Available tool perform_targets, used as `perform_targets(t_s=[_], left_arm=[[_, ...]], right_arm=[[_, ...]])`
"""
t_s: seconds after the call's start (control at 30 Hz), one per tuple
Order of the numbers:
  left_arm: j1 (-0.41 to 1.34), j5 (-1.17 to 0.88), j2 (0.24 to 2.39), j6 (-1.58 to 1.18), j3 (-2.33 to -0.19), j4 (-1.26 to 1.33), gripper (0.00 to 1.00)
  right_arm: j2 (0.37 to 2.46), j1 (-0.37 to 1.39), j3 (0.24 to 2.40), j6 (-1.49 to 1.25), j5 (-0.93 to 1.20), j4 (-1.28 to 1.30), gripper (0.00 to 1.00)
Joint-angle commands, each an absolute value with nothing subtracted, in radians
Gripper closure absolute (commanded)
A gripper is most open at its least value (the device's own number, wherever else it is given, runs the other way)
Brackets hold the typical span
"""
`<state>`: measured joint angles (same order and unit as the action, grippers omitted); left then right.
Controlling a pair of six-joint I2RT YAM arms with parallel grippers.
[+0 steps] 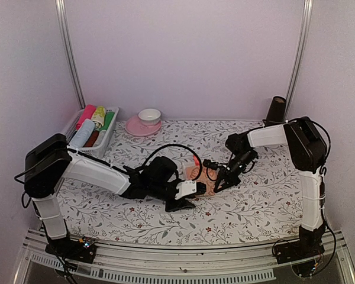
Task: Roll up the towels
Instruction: Roll the towel at the center of the board.
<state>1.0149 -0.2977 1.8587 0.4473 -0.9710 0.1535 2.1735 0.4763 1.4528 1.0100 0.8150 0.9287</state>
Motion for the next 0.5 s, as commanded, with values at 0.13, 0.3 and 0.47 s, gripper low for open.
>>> perform_targets(t_s=[0.13,0.3,0.47], left_arm=[[1.063,-0.124,1.895,0.584,-1.009,0.203,0.65],[1.064,-0.083,1.922,0.61,-1.021,0.229,0.65],[1.064,-0.033,1.953,0.617,-1.038,0.233,0.64]], right_arm=[[2.219,0.471,1.476,0.97,0.791,0.967,0.97],[2.222,0.471,1.476,0.971,0.787,0.967,0.97],[2.225,0.472,1.476,0.973,0.785,0.969,0.97]])
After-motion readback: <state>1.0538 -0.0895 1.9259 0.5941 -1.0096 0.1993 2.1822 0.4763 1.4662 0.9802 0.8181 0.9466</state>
